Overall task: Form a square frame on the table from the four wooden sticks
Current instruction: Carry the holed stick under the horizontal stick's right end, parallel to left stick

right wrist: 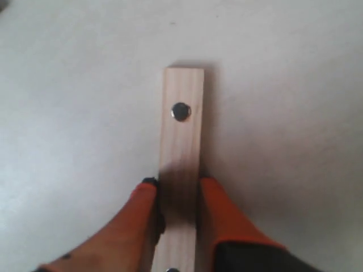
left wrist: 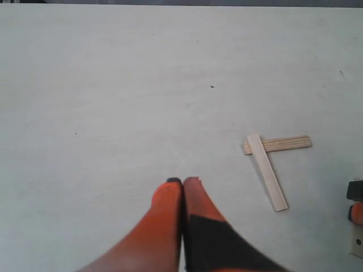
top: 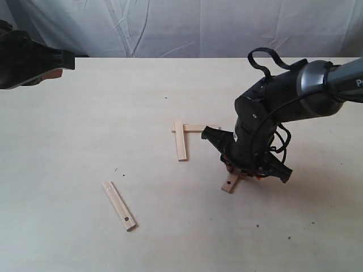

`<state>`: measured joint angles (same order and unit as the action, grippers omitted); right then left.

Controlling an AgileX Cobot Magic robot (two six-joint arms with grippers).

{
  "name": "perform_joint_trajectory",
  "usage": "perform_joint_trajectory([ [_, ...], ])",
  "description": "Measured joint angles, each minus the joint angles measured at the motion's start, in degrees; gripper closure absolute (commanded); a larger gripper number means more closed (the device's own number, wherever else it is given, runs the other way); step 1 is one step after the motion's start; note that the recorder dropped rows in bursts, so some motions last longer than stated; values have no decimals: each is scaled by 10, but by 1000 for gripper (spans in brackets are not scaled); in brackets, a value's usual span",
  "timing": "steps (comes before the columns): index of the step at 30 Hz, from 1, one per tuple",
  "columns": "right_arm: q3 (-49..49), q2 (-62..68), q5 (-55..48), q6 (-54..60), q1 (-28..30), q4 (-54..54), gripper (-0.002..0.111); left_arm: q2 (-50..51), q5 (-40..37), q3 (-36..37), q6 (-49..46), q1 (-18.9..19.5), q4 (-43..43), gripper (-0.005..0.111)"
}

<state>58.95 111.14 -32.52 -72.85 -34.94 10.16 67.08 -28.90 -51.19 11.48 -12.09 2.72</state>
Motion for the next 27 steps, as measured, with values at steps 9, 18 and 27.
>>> perform_joint_trajectory([
  [9,114,-25,-43,263,0,-10,108,0,0,0,0,0,1,107],
  [18,173,58,-68,404,0,8,108,0,-1,0,0,0,3,107],
  [27,173,92,-39,384,1,44,108,0,0,0,0,0,3,107],
])
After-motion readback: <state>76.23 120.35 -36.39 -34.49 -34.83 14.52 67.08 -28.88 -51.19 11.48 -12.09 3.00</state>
